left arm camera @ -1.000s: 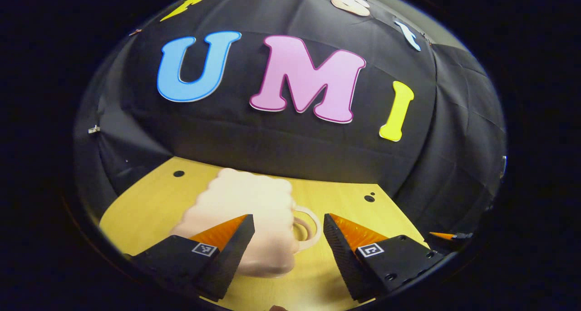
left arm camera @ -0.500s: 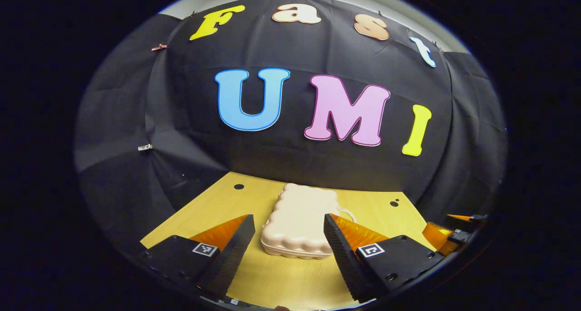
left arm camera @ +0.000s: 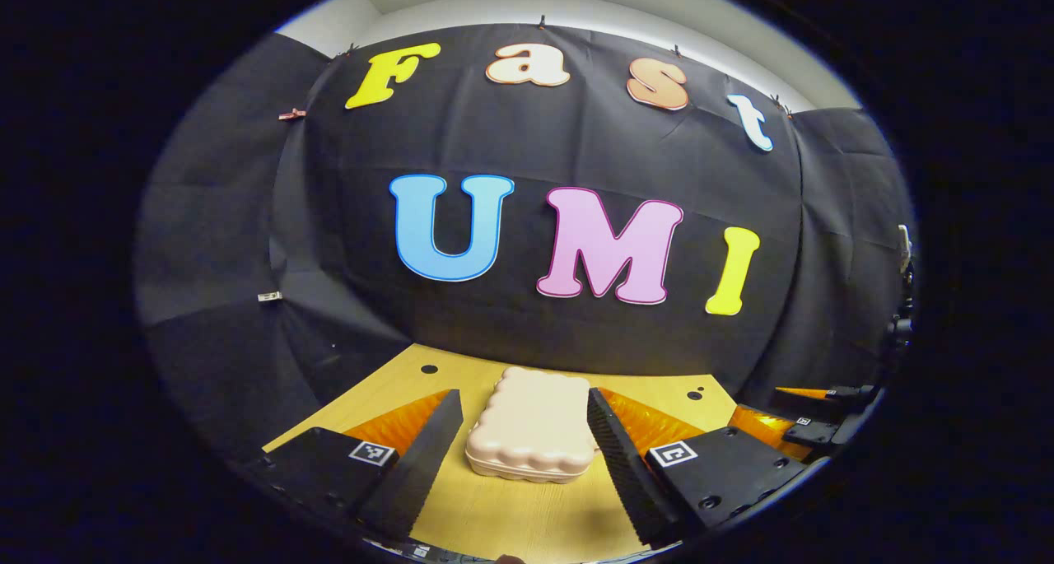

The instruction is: First open the suitcase, pack the skin care products into it, and then close the suitcase.

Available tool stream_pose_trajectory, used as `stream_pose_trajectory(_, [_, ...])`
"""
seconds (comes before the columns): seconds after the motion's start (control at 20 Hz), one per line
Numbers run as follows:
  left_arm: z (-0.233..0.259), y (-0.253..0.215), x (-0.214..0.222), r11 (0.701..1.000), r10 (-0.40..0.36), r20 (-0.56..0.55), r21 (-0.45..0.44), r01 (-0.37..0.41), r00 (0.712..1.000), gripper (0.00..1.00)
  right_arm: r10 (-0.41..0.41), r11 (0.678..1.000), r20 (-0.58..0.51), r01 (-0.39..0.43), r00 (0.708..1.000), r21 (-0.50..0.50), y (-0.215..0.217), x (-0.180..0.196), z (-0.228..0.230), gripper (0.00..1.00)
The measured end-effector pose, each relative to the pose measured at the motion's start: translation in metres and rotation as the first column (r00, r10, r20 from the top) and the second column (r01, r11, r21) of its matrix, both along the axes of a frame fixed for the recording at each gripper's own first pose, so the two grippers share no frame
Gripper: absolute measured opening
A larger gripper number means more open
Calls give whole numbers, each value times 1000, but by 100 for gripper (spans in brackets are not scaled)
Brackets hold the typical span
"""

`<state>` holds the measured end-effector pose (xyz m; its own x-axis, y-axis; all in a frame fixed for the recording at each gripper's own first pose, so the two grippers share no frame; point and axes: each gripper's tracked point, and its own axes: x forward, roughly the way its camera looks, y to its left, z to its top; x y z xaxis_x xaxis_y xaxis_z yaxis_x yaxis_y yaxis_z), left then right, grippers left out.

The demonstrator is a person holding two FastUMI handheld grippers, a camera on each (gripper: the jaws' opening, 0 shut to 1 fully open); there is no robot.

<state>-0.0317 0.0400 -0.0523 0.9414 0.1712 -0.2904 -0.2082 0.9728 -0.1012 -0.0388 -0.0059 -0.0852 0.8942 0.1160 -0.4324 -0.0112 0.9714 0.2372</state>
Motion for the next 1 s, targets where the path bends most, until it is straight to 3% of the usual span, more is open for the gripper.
stream_pose_trajectory(0.45, [3,34,-44,1000,25,18,9,-25,1000,96,11,1000,-8,-11,1000,-15,28,-22,1,98])
stream_pose_trajectory(1.0, [-6,39,-53,999,-34,7,11,34,999,96,24,999,19,-23,1000,-50,53,-31,19,98])
